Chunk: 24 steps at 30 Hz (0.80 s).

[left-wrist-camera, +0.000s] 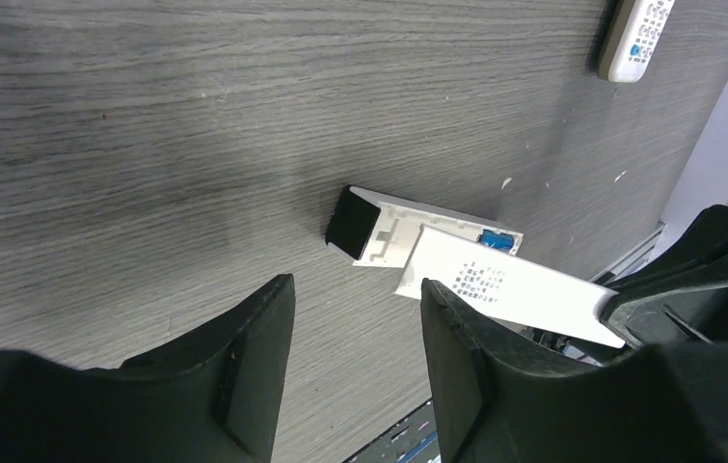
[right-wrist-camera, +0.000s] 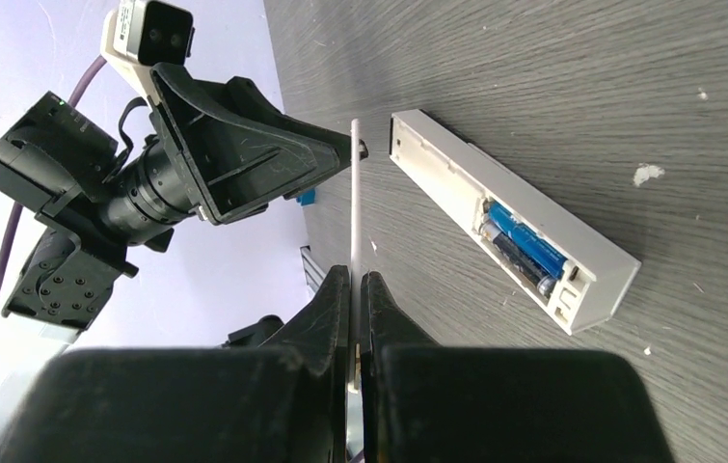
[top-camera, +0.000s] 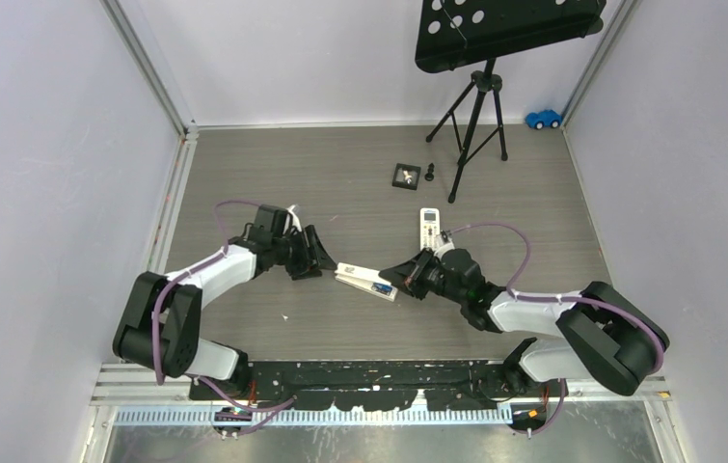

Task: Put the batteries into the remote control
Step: Load the battery cover into the remote control.

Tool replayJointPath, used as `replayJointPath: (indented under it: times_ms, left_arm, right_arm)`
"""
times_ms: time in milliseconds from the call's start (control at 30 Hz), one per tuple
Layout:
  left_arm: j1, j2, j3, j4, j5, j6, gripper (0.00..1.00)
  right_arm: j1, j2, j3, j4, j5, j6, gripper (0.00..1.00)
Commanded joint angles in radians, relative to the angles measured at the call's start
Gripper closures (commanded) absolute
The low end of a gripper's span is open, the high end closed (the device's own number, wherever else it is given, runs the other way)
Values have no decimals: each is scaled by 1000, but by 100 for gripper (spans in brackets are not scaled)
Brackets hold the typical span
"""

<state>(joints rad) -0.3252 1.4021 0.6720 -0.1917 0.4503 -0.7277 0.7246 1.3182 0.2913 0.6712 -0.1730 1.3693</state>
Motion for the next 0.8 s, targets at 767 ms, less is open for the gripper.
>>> replayJointPath:
  times_ms: [767]
  left_arm:
    - [-20,101,3,113,47,-12,58]
  right_arm:
    - [4,15,26,-255,89,-15,100]
